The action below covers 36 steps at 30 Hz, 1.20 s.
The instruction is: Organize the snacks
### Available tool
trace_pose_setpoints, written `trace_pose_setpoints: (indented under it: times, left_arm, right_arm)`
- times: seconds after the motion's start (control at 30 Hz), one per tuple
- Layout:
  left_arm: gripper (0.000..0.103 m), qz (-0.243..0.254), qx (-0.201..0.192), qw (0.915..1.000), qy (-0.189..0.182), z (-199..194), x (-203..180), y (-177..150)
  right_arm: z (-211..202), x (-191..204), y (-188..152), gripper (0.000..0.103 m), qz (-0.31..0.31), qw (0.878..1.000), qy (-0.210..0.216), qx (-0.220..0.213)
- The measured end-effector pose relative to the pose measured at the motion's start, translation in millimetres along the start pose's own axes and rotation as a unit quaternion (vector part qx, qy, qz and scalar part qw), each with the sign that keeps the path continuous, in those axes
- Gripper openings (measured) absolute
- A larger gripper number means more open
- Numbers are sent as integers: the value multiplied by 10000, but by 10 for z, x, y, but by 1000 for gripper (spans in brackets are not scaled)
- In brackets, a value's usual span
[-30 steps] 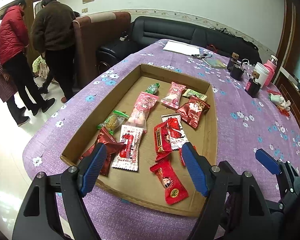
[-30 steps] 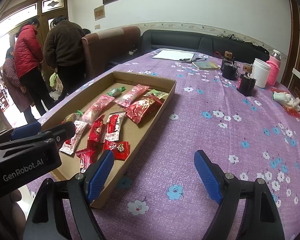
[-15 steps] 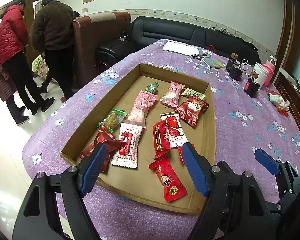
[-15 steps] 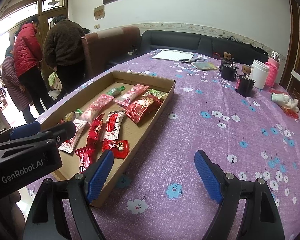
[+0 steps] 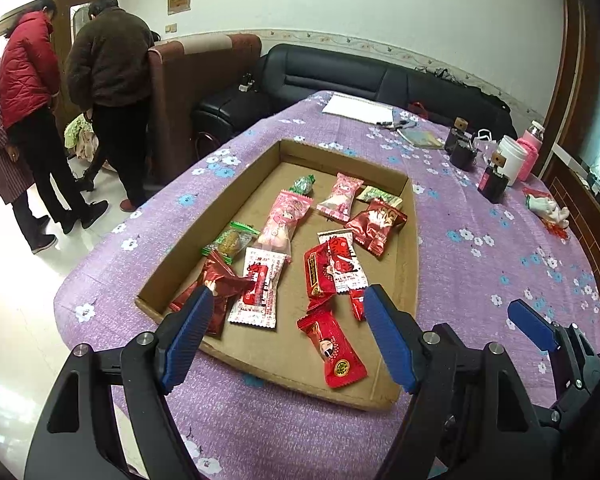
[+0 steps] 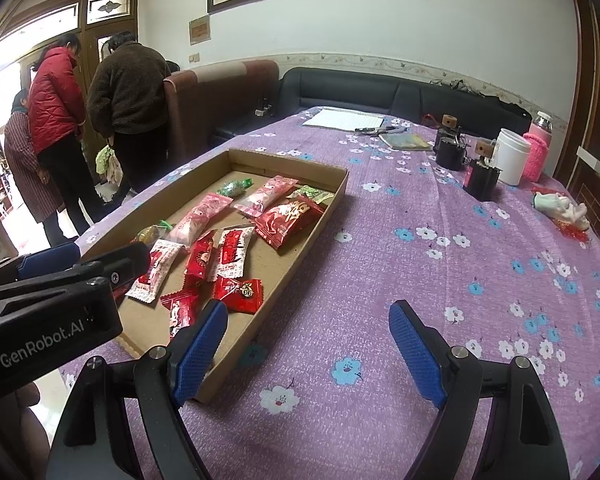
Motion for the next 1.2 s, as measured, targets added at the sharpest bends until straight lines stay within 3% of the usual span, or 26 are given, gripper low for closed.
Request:
trace_pose_setpoints:
  times: [0.47, 0.63, 0.8, 0.87, 1.07, 1.2]
  left_arm:
    - [78, -121, -700, 9974, 137, -398, 124, 0]
    - [78, -205, -1224, 9914, 421, -587, 181, 4]
    - [103, -553, -2045, 9748, 691, -879, 302, -13]
    - [103, -773, -2229, 9696, 647, -931, 380, -27]
    - [103, -692, -1551, 9844, 451, -707, 430, 26]
    - [103, -602, -1279, 9893, 372, -570, 421, 10]
  right_arm:
    - [-299, 139, -1, 87, -195, 9992, -44, -332]
    - [-370, 167, 9, 87, -214, 9986, -47, -476]
    - [-440, 132, 49, 87, -130, 9979, -22, -634]
    - [-442, 128, 65, 87, -146, 9977, -22, -657]
    - [-429, 182, 69, 87, -257, 9975, 37, -661]
    - [-410, 248, 61, 87, -376, 9971, 51, -656]
Point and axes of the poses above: each gripper's, at about its wrist camera, not at the fingertips, and z roughly the way its jaws point, x to its left, y to its top, the point moved 2 cm from there along z, roughly the way its jaws point, and after that the axes turned 3 degrees about -y, right-handed, at the moved point
